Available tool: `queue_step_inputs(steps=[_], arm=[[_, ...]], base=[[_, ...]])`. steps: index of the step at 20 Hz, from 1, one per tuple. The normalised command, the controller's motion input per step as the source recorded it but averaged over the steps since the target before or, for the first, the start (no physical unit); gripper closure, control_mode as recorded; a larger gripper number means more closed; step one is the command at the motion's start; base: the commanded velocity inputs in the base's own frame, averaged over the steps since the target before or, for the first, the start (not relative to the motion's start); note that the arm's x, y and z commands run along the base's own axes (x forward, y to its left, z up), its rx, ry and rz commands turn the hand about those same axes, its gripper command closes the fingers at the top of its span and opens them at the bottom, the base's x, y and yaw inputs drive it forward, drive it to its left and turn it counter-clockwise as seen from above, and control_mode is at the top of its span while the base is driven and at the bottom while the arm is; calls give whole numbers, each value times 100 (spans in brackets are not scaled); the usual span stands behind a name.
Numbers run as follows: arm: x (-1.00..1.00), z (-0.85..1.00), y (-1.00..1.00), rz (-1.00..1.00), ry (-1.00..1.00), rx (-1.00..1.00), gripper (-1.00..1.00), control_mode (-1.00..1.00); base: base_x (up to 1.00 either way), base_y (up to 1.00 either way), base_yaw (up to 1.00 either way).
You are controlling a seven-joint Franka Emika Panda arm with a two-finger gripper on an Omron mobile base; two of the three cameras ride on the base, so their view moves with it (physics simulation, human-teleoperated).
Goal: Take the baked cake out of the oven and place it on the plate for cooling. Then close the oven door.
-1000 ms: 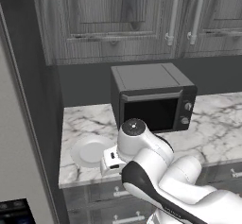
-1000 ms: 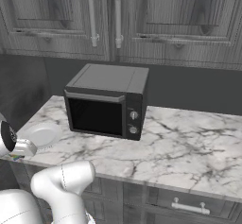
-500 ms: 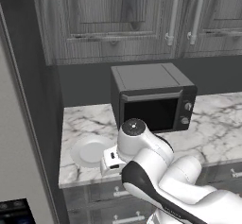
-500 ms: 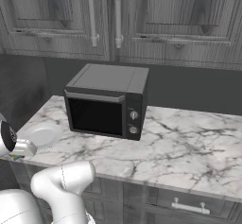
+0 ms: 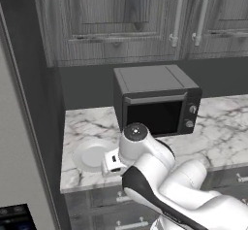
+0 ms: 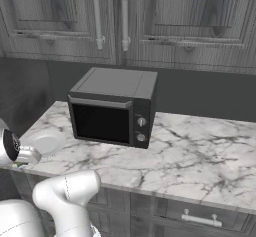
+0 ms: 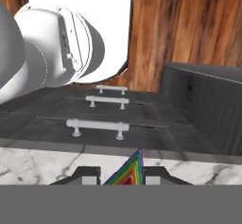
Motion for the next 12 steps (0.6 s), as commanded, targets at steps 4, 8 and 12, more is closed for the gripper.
queue_step_inputs(steps=[4, 8, 12], arm=[[76, 6, 18, 2, 10, 0, 100, -100], [69, 1, 39, 2, 22, -3, 100, -100], [56, 0, 58, 0, 16, -14, 100, -100]], base=[[0, 0, 0], [0, 0, 0], [0, 0, 0]])
